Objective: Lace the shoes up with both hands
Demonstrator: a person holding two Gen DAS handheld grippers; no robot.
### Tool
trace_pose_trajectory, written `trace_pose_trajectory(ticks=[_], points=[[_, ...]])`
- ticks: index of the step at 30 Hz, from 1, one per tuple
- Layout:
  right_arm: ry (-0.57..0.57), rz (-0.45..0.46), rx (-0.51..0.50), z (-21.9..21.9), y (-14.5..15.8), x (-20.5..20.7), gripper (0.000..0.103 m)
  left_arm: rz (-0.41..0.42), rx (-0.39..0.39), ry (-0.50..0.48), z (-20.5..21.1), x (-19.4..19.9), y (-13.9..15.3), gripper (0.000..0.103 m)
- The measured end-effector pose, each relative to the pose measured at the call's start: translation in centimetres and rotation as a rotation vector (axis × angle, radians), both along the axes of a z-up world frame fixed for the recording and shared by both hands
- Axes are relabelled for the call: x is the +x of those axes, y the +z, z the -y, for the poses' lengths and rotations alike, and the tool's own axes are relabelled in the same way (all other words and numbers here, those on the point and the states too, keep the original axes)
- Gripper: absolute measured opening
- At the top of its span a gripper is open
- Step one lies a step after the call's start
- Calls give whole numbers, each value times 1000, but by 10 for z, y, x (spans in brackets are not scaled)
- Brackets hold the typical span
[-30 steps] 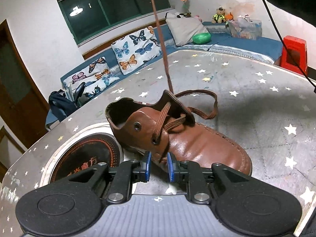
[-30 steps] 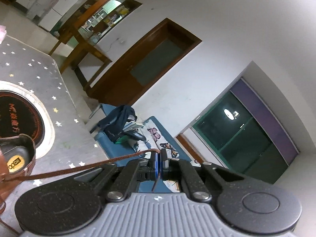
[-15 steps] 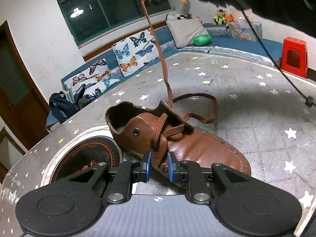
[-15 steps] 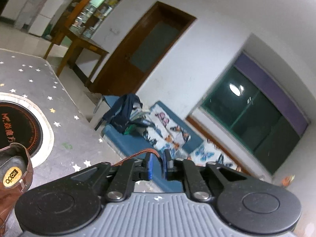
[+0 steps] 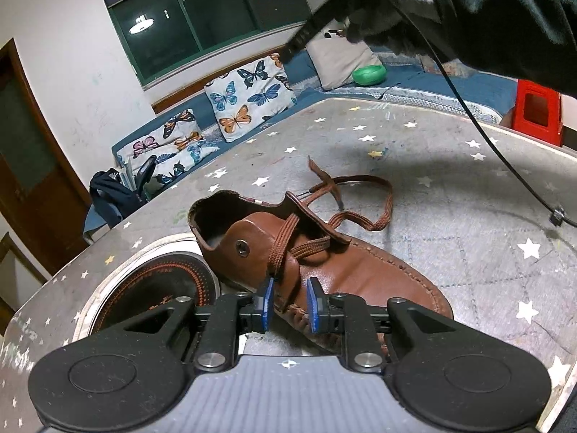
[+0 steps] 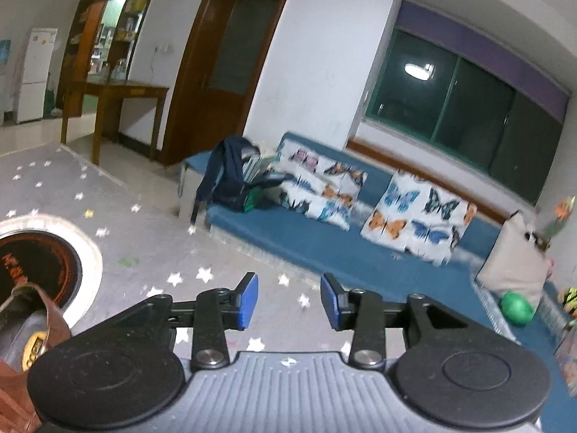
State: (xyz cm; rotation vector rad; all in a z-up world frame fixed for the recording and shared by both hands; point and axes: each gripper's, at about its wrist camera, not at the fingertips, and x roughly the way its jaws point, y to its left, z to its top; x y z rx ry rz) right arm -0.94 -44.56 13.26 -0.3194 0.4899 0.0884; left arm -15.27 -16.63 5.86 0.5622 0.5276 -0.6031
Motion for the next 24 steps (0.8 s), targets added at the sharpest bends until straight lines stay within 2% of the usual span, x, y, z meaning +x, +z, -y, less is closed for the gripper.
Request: trace_pose_trajectory(ticks=[3,7,10,14,16,17,18,24], points=[[25,-105,-1,3,-22,-4,36,3,1,-2,-1,-1,0,23],[82,-303,44,5,-69,-20,36,2,-5,-4,0,-1,0,23],[113,-381,69,3,-94,-31,36,1,-9,-2,2,-1,0,23],[100,-393,120,3,-102,-38,34,0,-12,1,4,-2,0,24],[88,-394,154,4,-104,-41,16,-1,-14,3,4,-2,0,24],[86,-395,163,5,-105,-43,11,-1,-15,4,5,-3,-1,24],[83,-392,155,5,-104,-47,3,-1,-16,8,5,-3,-1,25],[19,-315,-14,17,-100,-78,1,-3,-25,26,4,-4,-2,26]])
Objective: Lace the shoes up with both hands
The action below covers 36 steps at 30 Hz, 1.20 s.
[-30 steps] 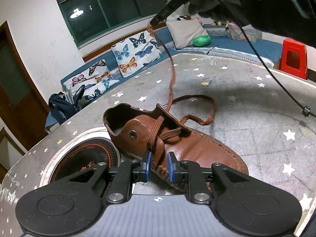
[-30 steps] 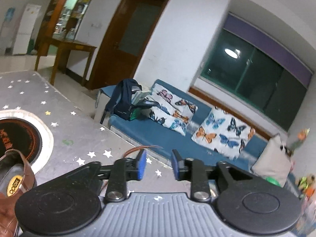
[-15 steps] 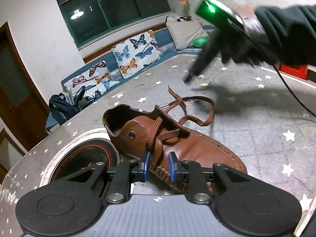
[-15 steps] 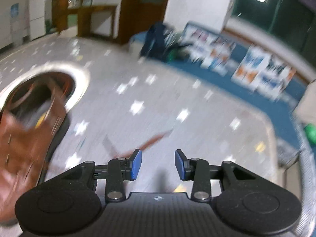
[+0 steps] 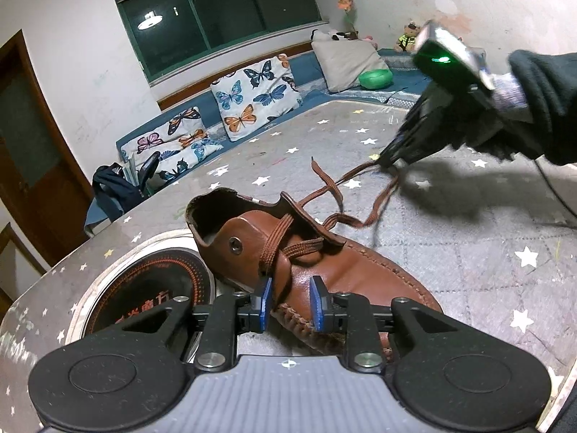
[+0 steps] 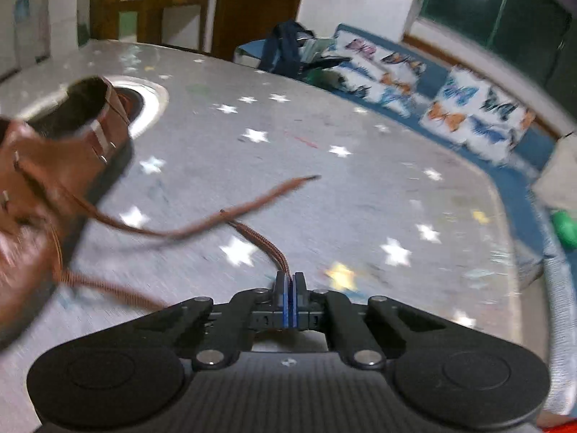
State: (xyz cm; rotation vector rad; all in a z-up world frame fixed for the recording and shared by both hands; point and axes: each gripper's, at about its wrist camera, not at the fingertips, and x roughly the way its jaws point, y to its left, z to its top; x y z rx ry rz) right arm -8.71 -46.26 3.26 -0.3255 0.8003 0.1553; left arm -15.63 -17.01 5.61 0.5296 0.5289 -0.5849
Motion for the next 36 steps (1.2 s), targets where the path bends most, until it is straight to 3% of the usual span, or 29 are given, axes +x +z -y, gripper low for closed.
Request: trace_pose_trajectory(ticks=[6,13,20,25,27,31,33,36], points=[[-104,82,-98,29,3,-25,1,5,12,5,2,0,-2,26],[-123,67,-112,27,-15,-32,1,-1,12,11,3,0,-1,26],[-183,47,58,45,-2,-31,9,-36,-29,26,-3,0,6,28],[-212,52,113,56,1,-22,24,-47,-53,41,-5,-1,11,34],[-230,45,141,60,-1,-17,24,-41,-62,48,-6,-2,14,43],[-286,19,247,73,-10,-7,24,-41,-82,78,-11,-2,20,47],[-292,18,271,74,-13,-6,24,-51,-95,98,-14,0,22,55],[-283,17,270,72,-13,-7,12,-54,-95,144,-17,5,21,62]])
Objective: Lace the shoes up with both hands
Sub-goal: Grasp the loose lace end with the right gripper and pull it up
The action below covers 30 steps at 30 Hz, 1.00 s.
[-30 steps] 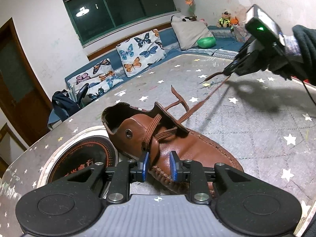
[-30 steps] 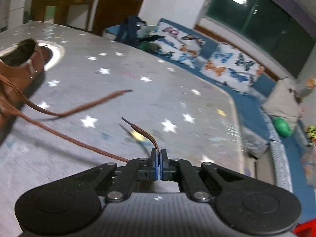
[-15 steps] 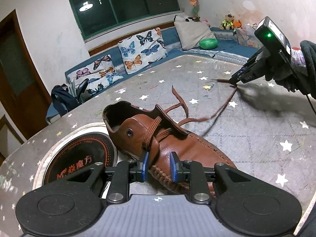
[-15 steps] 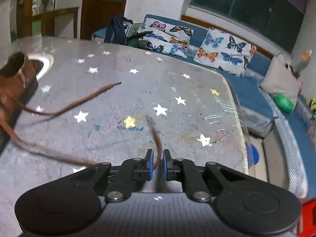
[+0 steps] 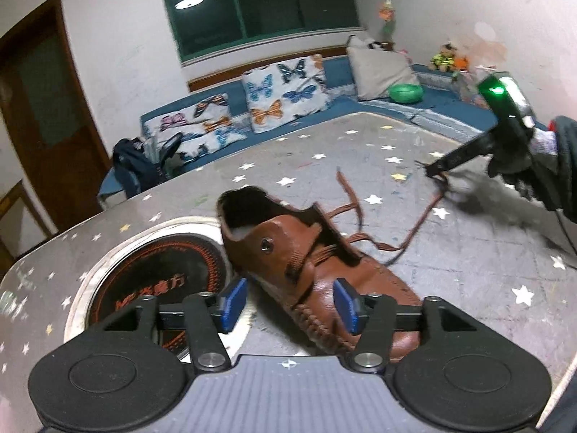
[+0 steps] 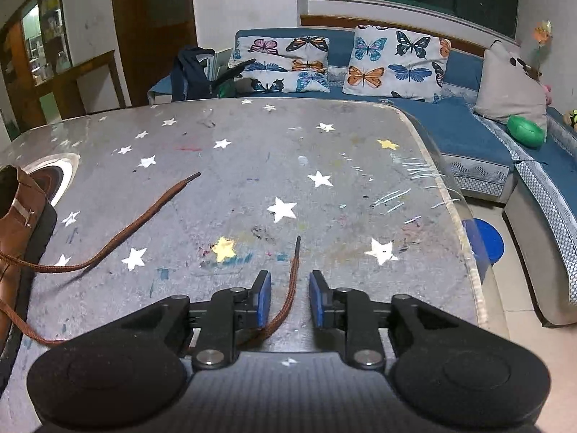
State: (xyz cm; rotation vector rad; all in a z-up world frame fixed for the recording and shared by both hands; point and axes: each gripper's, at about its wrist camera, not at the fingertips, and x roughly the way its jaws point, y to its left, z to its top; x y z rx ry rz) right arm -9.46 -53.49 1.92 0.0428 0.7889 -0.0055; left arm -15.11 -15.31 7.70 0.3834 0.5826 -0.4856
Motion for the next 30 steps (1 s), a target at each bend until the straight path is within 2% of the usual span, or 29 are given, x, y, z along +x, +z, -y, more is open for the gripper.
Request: trace_pose_trajectory(ticks=[1,2,7,9,15,19,22,30], points=[[6,-1,-1,-1,0,-1,5,-4,0,14,-1,2,-1,63],[12,-2,-1,-1,0,-1,2,-7,1,28,-1,4,-2,66],[48,62,-79,-16,9,-15,2,-24,0,89,-5,13,-6,78],[65,119,-120,-23,20,-23,2,-33,-10,108,-8,17,-6,87],[82,312,-281,-38,64,-44,2,-41,-8,148,-11,23,-8,97],[88,423,-407,-45,92,-56,2,-59,-8,188,-13,28,-10,101],[110,469,-527,-53,102,-62,2,-76,-18,211,-15,32,-11,103],[122,490,-641,-61,108,-61,1,-108,-31,239,-19,35,-11,103]])
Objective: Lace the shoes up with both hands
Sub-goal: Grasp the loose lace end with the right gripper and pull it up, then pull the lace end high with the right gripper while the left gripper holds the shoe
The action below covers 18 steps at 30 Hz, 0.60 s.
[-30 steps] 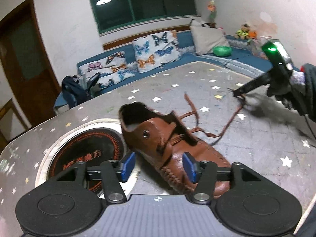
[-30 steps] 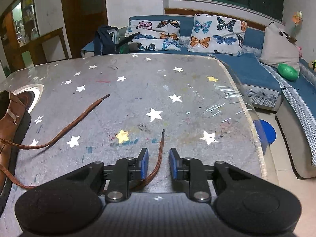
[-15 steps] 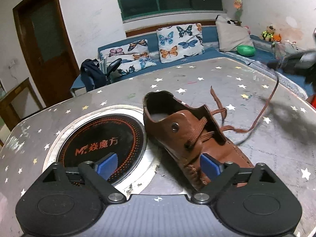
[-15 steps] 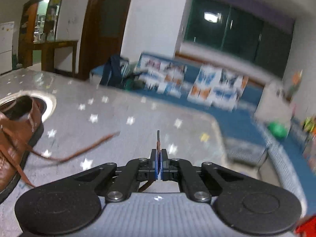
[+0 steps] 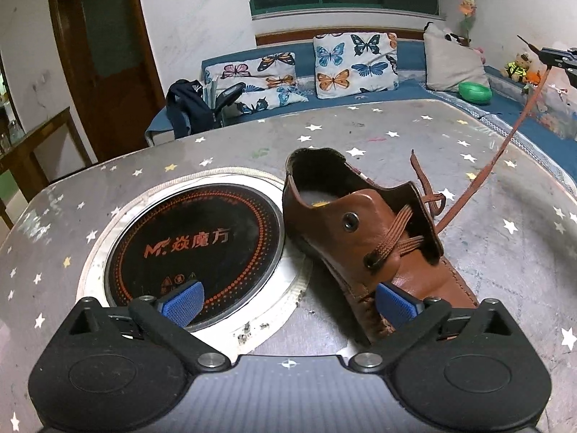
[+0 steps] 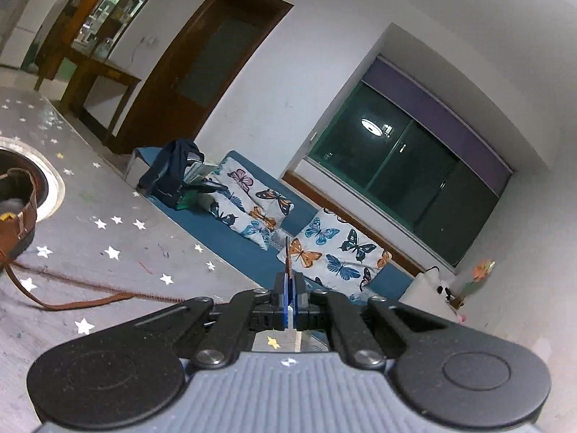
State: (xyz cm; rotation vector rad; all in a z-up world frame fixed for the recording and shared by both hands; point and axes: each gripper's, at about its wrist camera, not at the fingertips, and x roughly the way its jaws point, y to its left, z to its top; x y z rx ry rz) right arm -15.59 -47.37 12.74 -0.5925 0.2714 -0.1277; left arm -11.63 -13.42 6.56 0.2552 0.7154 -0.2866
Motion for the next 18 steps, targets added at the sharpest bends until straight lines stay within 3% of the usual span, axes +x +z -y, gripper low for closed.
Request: trace_pose_trajectory(ticks=[12,16,18], points=[[49,18,-79,-20,8,6,1,2,-76,25,-9,-3,15,101],[80,24,-104,-29,12,5,1,-13,-165,58,-15,0,24,94],[99,26,-108,-34,12,4,1,-26,-213,71,-17,3,28,85]])
